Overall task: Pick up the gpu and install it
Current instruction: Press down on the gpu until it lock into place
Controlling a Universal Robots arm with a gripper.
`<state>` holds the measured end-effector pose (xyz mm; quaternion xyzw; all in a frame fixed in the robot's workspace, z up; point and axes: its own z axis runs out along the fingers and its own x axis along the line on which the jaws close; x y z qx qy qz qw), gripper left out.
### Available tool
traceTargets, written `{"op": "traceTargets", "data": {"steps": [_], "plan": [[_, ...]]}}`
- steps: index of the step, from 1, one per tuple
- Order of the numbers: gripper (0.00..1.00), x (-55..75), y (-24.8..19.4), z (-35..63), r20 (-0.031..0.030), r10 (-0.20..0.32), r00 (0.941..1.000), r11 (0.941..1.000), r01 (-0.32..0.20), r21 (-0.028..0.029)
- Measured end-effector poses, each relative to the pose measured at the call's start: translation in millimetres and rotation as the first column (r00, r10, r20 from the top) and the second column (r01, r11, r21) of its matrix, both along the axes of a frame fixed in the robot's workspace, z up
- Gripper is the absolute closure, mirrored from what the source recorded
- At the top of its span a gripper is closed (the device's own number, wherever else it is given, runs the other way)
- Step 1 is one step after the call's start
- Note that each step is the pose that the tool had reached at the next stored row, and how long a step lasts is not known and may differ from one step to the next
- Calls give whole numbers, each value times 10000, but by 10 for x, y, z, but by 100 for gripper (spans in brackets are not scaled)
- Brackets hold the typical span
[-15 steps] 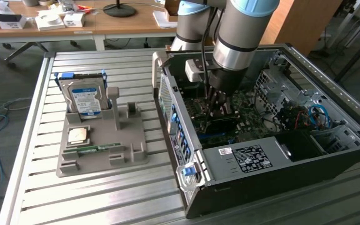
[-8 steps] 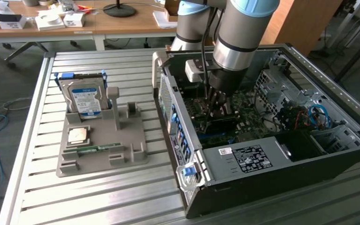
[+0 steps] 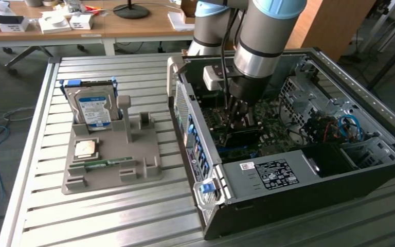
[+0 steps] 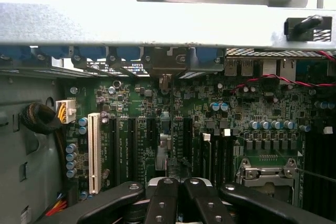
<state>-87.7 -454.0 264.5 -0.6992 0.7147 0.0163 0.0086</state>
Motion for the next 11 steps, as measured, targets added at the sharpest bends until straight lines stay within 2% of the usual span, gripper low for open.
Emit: {"op": "traceTargets", "data": {"steps": [6,7,11], "plan": [[89,0,0,-4,2,-1,10000,10000,1,2],[89,1,2,-16,13,-1,10000,10000,1,23],[89,-1,0,-15,2,-1,10000,10000,1,3]]}}
